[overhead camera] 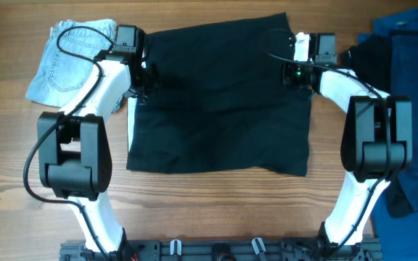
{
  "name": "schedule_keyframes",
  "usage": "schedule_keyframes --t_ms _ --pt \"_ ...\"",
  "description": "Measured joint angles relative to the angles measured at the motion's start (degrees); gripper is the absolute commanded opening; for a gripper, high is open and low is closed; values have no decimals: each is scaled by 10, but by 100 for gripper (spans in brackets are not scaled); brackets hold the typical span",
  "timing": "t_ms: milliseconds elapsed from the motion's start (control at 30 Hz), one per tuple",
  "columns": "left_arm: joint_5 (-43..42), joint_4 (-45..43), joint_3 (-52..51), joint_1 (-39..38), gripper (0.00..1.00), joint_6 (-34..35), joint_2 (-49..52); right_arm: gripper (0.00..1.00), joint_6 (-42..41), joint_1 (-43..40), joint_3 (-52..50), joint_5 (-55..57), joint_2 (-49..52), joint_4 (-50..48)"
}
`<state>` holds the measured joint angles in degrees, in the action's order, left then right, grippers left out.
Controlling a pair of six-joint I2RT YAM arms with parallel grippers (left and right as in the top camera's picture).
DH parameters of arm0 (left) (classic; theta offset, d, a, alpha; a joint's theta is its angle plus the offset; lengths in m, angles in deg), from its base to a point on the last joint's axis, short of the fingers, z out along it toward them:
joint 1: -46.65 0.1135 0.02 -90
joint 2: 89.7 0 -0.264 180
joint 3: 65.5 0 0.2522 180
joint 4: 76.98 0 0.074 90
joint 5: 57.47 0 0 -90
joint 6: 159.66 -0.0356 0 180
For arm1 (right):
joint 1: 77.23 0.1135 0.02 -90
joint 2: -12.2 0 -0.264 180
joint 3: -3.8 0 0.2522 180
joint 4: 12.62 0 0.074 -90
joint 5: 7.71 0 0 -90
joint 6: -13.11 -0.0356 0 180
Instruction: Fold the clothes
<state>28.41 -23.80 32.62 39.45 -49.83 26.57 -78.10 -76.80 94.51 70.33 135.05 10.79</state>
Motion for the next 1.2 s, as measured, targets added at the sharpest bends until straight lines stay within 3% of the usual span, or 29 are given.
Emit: schedule_keyframes --t_ms 133,267,300,333,400,533,567,633,733,833,900,967,1067,1167,1200 --pt "0 -37 0 -1 17 0 1 31 -7 -53 8 49 0 14" --pt "-3 -52 0 -2 21 0 1 49 9 -108 8 47 1 5" --pt "-9 -52 0 -2 24 0 1 53 15 -108 8 43 2 0" --pt "-24 -46 0 -2 34 0 1 65 19 -108 8 36 2 1" --pt "-44 -10 1 -2 42 -5 0 71 25 -109 27 8 -2 45" --pt "-56 86 3 -2 47 -17 -56 73 -15 -111 80 14 -137 276" --pt "-59 131 4 -2 50 -18 -75 73 -28 -113 86 18 -188 331" --pt "-65 182 5 -2 69 -21 -88 72 -72 -130 105 37 -288 465" --pt "-67 186 0 -2 72 -26 -87 70 -126 -168 81 80 -315 598" --pt "-67 183 -3 -2 98 -25 -87 60 -139 -174 7 86 -311 642" --pt "-68 183 -6 -2 99 -26 -87 60 -141 -174 -56 72 -310 640" --pt "-67 182 -6 -2 99 -28 -87 59 -147 -174 -113 56 -309 633" --pt "-69 171 -8 -3 71 -29 -87 59 -157 -174 -188 47 -309 547" --pt "-111 82 -26 -13 29 -52 -85 62 -132 -174 -196 31 -308 483" --pt "-131 61 -30 -21 29 -61 -84 63 -126 -174 -188 29 -308 483"
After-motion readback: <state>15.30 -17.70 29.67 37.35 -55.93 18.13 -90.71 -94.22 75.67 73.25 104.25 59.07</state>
